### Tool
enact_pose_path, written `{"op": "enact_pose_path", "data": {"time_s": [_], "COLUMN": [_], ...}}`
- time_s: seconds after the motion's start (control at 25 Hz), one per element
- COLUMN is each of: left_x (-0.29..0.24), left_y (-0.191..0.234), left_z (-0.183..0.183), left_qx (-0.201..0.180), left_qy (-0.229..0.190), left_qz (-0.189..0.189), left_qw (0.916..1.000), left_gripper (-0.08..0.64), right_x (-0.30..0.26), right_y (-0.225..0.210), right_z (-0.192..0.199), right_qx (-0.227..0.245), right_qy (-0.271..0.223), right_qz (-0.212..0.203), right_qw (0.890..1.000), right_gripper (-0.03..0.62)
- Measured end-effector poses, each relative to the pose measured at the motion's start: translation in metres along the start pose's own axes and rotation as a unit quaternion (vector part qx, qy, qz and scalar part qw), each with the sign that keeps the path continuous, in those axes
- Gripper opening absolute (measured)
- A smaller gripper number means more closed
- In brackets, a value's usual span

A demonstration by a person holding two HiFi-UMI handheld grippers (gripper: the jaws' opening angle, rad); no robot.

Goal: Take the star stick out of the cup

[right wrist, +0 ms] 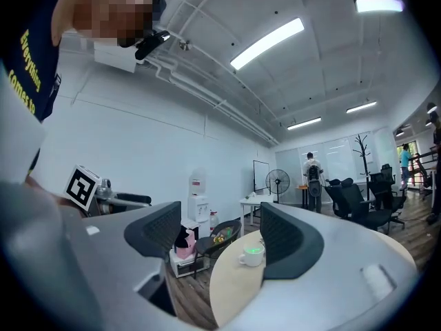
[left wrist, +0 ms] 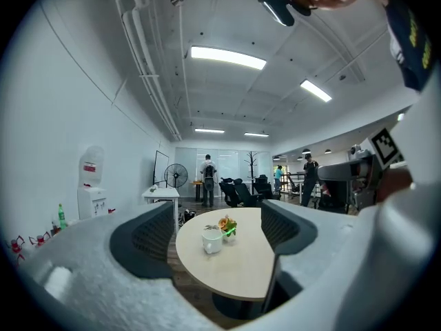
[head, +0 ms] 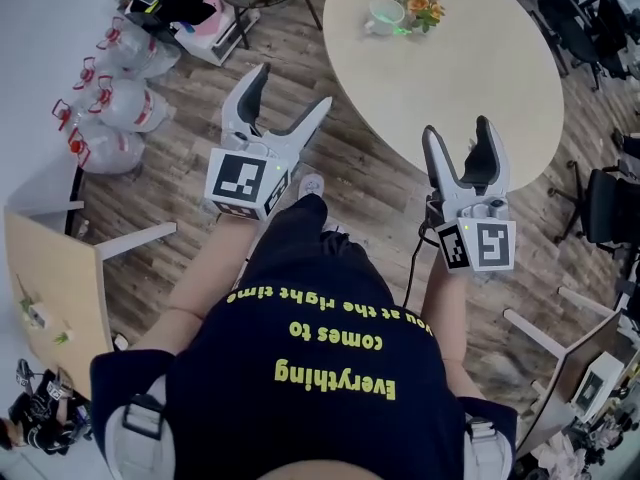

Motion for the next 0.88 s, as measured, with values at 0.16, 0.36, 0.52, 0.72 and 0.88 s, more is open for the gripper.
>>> {"op": "enact_pose_path", "data": {"time_s": [0.16,0.36,0.52,0.72,0.88], "left_x": [-0.031,-0.063,-0.080,-0.098,-0.114], "left_y": [0.032,0.064,0.079,0.089,0.092], "left_z": [-0.003,-0.001,0.002,0.013,0.020], "left_qx": [-0.007,-0.011,-0.009,0.002,0.007], "left_qy": [-0.004,-0.001,0.000,0.016,0.027], "left_qz": [0.017,0.035,0.041,0.039,0.030], "left_qw": [0.9998,0.9993,0.9991,0.9991,0.9991], "left_gripper": [0.405,0.407,0.407,0.406,0.407], "right_x": [-0.047,-0.088,-0.104,-0.116,-0.131], "right_y": [0.000,-0.001,-0.006,-0.021,-0.039], "right_z": [-0.003,-0.005,0.001,0.009,0.016], "right_qx": [0.001,-0.006,-0.013,-0.019,-0.027], "right_qy": [-0.004,-0.008,-0.003,0.011,0.019], "right_qz": [0.001,0.006,0.018,0.030,0.025], "right_qw": [1.000,1.000,1.000,0.999,0.999], "right_gripper": [0.359,0.359,0.359,0.357,0.356]}}
Point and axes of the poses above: the fingertips, and each gripper's own axes: x backward along the fingers, y to its left, z out of its underside, the point moved 2 cm from there along x, backward along the fingers, and after that the axes turned 2 degrees about -x, right-handed, at the moved point
